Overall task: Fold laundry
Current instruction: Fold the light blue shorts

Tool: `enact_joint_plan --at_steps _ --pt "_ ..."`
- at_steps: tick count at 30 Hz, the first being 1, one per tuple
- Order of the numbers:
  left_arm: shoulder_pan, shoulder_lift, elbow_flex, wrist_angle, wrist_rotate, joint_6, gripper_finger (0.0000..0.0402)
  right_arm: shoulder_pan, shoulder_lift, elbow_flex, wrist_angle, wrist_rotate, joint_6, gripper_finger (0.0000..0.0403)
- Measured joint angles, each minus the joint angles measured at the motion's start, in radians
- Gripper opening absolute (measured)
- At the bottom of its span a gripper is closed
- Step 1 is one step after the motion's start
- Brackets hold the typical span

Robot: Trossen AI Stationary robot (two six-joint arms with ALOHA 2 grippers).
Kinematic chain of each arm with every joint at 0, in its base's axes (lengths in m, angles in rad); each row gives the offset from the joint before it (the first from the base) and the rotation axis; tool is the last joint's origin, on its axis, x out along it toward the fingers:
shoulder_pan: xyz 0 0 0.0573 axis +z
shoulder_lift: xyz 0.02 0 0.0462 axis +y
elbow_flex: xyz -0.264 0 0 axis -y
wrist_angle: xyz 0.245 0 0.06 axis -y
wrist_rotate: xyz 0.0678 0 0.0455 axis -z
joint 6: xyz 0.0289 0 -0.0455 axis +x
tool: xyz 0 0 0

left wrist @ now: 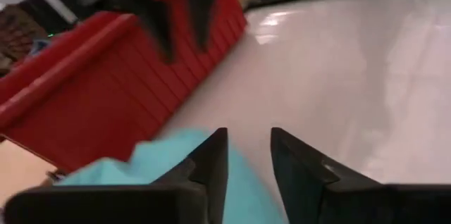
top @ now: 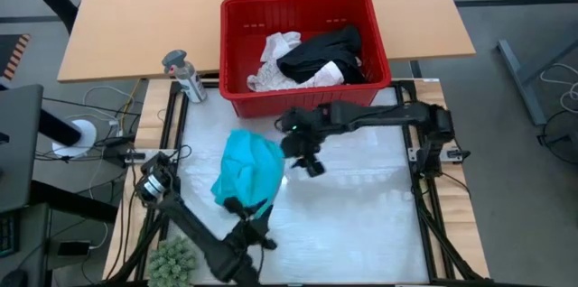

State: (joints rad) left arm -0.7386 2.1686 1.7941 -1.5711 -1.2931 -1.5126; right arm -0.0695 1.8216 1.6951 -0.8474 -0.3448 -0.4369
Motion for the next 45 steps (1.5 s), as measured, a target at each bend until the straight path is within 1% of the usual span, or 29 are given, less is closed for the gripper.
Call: enact_joint_plan --at_steps 3,4,6,9,11,14,18,22,25,28,30,32,36,37,40,41,42,45 --pt "0.071 -0.034 0.0 -0.001 0.0 0.133 0.0058 -0.014 -0.05 0.0 -0.061 -0.097 0.039 0.0189" --pt "0.099 -0.042 0.0 0.0 0.02 0.171 0.0049 -0.018 -0.066 0.0 -0.08 -0.109 0.043 0.0185" --pt "0.151 -0.053 0.0 0.0 0.097 0.229 0.0033 -0.02 -0.097 0.0 -0.125 -0.122 0.045 0.0178" --pt "0.207 -0.058 0.0 -0.001 0.179 0.207 0.002 -0.038 -0.156 0.0 -0.199 -0.122 0.06 0.0171" --pt "0.225 -0.058 0.0 0.004 0.218 0.199 0.0023 -0.054 -0.2 0.0 -0.239 -0.124 0.082 0.0168" --pt "0.245 -0.058 0.0 0.046 0.243 0.227 0.0047 -0.073 -0.262 0.0 -0.282 -0.122 0.111 0.0166" --pt "0.266 -0.058 0.0 0.081 0.307 0.246 0.0107 -0.087 -0.341 -0.001 -0.307 -0.114 0.123 0.0166" --pt "0.295 -0.058 -0.01 0.079 0.391 0.217 0.0171 -0.09 -0.405 -0.001 -0.309 -0.093 0.14 0.0166" --pt "0.315 -0.056 -0.018 0.034 0.434 0.139 0.0198 -0.089 -0.442 -0.001 -0.314 -0.093 0.17 0.0166" --pt "0.33 -0.056 -0.018 -0.002 0.447 0.067 0.0205 -0.085 -0.473 -0.001 -0.315 -0.076 0.192 0.0166" --pt "0.334 -0.056 -0.018 0.01 0.458 0.059 0.0205 -0.076 -0.488 -0.001 -0.326 -0.052 0.201 0.0166" --pt "0.336 -0.056 -0.018 0.018 0.518 0.042 0.0206 -0.071 -0.496 -0.001 -0.345 -0.023 0.203 0.0166" --pt "0.335 -0.056 -0.018 0.012 0.678 0.021 0.0206 -0.062 -0.502 -0.001 -0.374 0.006 0.204 0.0166" --pt "0.334 -0.056 -0.018 0.01 0.697 0.007 0.0206 -0.06 -0.503 -0.001 -0.381 0.006 0.204 0.0166" --pt "0.334 -0.056 -0.018 0.002 0.713 -0.033 0.0206 -0.06 -0.498 -0.001 -0.383 0.007 0.204 0.0165" --pt "0.335 -0.056 -0.018 0.001 0.736 -0.041 0.0206 -0.06 -0.495 -0.001 -0.383 0.007 0.204 0.0165" --pt "0.339 -0.056 -0.02 0.001 0.754 -0.038 0.0206 -0.061 -0.493 -0.001 -0.384 0.007 0.204 0.0165" --pt "0.347 -0.055 -0.035 0.021 0.759 -0.023 0.0206 -0.061 -0.487 -0.001 -0.384 0.007 0.203 0.0165"
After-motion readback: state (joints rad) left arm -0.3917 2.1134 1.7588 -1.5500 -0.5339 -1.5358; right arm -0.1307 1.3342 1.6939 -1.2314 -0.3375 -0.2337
